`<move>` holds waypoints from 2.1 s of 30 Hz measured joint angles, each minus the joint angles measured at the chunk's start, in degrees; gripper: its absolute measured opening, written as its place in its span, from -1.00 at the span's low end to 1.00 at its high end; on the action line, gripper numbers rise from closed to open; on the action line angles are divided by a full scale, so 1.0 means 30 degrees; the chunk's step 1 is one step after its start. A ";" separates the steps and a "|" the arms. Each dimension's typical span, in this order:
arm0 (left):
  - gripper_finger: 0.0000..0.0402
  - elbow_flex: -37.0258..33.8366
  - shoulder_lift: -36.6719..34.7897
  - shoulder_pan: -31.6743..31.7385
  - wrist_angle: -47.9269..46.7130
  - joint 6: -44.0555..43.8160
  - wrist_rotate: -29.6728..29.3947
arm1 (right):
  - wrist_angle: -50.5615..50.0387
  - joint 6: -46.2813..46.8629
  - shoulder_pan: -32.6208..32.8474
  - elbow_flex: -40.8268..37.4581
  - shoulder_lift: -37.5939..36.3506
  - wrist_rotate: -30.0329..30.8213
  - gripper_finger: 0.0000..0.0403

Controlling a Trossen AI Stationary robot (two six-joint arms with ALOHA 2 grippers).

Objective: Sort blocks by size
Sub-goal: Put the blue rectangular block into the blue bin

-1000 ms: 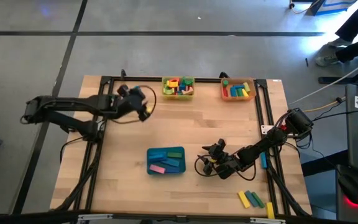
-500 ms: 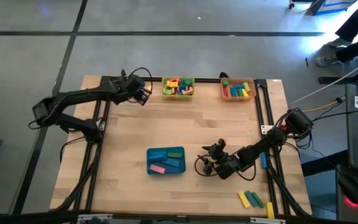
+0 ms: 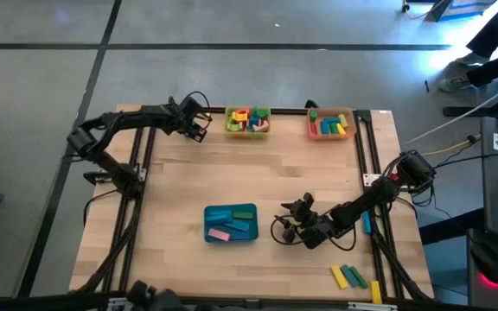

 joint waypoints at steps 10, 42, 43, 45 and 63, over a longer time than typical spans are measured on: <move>0.10 0.0000 0.2012 0.1354 0.1255 0.0665 0.0873 | -0.0013 0.0000 0.0000 -0.0006 0.0000 -0.0009 0.16; -0.56 -0.0036 0.0251 -0.2183 -0.0498 0.2645 0.2347 | -0.0146 -0.0005 0.0000 -0.0007 0.0000 -0.0016 0.16; -0.56 -0.0036 -0.0157 -0.2686 -0.0685 0.2483 0.2319 | -0.0153 -0.0005 0.0004 0.0000 0.0000 -0.0016 0.16; -0.56 -0.0036 -0.1113 -0.3779 -0.1002 0.2125 0.2334 | -0.0153 -0.0005 0.0004 0.0000 0.0000 -0.0016 0.16; -0.51 -0.0022 -0.5957 -1.6002 0.2163 -0.1510 0.5283 | 0.0026 0.0053 0.0007 -0.0004 0.0000 -0.0016 0.16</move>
